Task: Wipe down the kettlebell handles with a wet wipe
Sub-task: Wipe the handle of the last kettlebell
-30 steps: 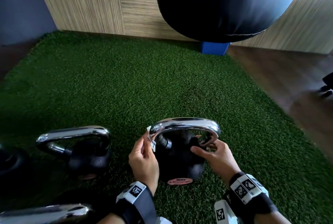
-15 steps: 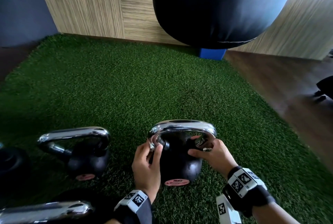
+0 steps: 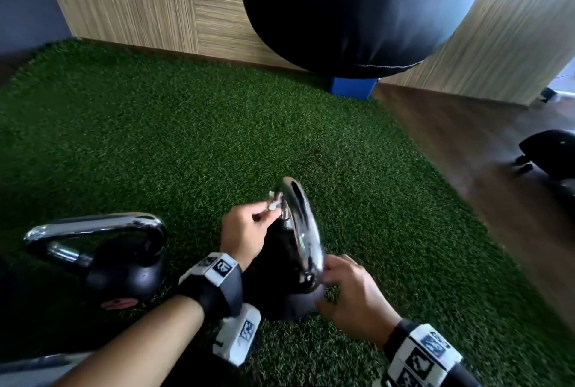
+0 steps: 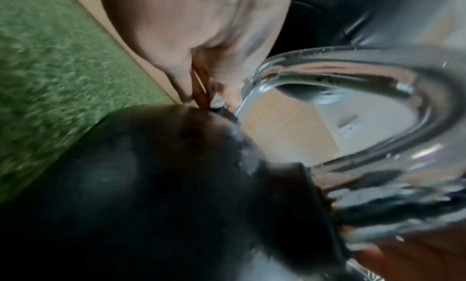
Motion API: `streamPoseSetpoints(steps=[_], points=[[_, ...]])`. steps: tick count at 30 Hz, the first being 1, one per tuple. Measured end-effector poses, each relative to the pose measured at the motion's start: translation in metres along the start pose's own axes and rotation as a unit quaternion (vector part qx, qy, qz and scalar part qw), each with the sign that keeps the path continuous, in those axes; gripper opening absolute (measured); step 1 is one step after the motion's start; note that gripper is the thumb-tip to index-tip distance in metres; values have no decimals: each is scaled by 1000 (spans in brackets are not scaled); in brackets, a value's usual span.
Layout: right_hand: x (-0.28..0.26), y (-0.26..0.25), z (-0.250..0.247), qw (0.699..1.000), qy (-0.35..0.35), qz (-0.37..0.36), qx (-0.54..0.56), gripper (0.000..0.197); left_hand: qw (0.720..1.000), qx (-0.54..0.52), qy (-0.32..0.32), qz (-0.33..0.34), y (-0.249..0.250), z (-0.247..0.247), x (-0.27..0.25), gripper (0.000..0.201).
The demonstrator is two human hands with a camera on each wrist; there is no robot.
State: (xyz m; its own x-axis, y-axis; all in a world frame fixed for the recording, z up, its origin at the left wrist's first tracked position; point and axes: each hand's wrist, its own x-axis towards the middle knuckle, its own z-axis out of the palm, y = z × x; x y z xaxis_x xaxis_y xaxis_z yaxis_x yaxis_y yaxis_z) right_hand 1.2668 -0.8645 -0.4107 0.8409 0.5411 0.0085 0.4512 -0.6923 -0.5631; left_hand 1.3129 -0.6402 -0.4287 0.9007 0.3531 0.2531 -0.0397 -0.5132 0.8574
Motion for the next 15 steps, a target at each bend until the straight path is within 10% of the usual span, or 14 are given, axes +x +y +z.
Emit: streamPoseSetpoints(steps=[8,11,15], points=[[45,-17,-7,990,70,102,67,19,984,53,-170,24,13,-9,27,40],[71,-6,-1,964,-50,226,133,110,978,2,-209,13,3,-16,30,33],[83,-1,30,942,-79,254,204,107,985,45,-154,59,1,-14,25,22]])
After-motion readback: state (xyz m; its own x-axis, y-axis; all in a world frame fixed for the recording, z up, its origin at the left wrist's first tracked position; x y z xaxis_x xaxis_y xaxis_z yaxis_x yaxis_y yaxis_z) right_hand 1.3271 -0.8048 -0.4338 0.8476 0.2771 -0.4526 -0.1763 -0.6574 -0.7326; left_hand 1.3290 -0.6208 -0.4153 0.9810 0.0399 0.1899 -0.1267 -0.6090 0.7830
